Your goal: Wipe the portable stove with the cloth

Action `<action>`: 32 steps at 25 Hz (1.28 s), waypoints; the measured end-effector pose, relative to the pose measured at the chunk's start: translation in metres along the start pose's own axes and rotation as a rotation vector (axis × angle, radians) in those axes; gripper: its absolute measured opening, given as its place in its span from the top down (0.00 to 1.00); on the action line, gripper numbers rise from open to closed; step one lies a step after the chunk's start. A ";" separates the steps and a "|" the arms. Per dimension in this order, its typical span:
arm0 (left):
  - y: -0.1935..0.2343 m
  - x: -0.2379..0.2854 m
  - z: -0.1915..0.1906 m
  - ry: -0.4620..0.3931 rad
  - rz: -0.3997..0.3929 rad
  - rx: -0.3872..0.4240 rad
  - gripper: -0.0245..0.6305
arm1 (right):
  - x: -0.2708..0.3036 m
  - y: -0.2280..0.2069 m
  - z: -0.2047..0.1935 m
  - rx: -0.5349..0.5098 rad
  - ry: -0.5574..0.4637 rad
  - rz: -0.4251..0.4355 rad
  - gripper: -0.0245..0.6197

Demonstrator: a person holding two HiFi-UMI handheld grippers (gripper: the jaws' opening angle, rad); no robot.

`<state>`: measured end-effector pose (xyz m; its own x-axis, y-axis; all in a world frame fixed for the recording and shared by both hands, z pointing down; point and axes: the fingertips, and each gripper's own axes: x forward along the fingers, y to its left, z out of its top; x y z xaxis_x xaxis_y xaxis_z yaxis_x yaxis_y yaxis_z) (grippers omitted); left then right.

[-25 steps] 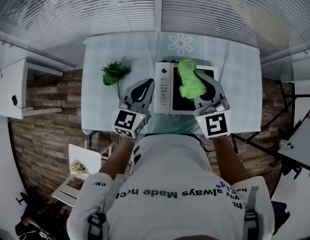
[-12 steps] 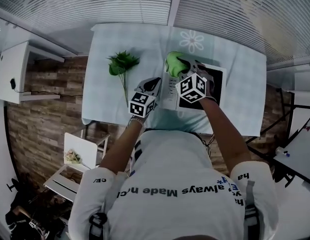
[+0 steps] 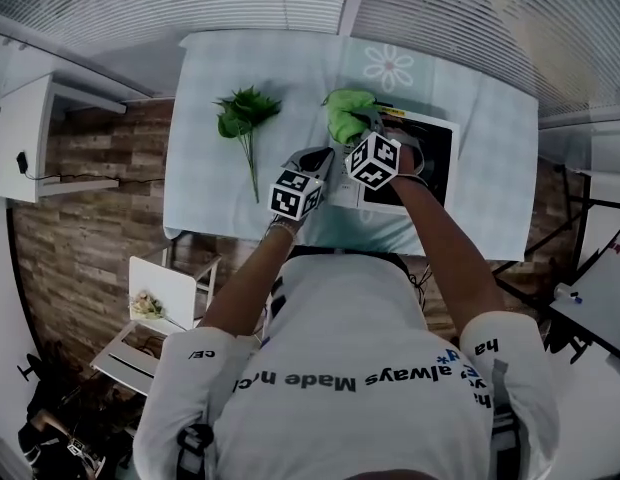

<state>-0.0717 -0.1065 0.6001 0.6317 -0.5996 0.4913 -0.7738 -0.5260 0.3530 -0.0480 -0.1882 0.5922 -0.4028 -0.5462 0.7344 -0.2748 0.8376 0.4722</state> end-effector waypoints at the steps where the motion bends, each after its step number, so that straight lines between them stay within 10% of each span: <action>1: 0.000 0.000 0.000 0.001 -0.003 0.002 0.94 | -0.002 0.005 -0.001 0.001 -0.001 0.008 0.93; 32: 0.017 -0.011 0.007 -0.013 0.021 0.017 0.94 | -0.077 0.127 0.001 0.042 0.070 0.260 0.93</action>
<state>-0.0915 -0.1129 0.5952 0.6158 -0.6184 0.4883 -0.7862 -0.5230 0.3292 -0.0526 -0.0397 0.5959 -0.4041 -0.3097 0.8607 -0.2070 0.9475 0.2438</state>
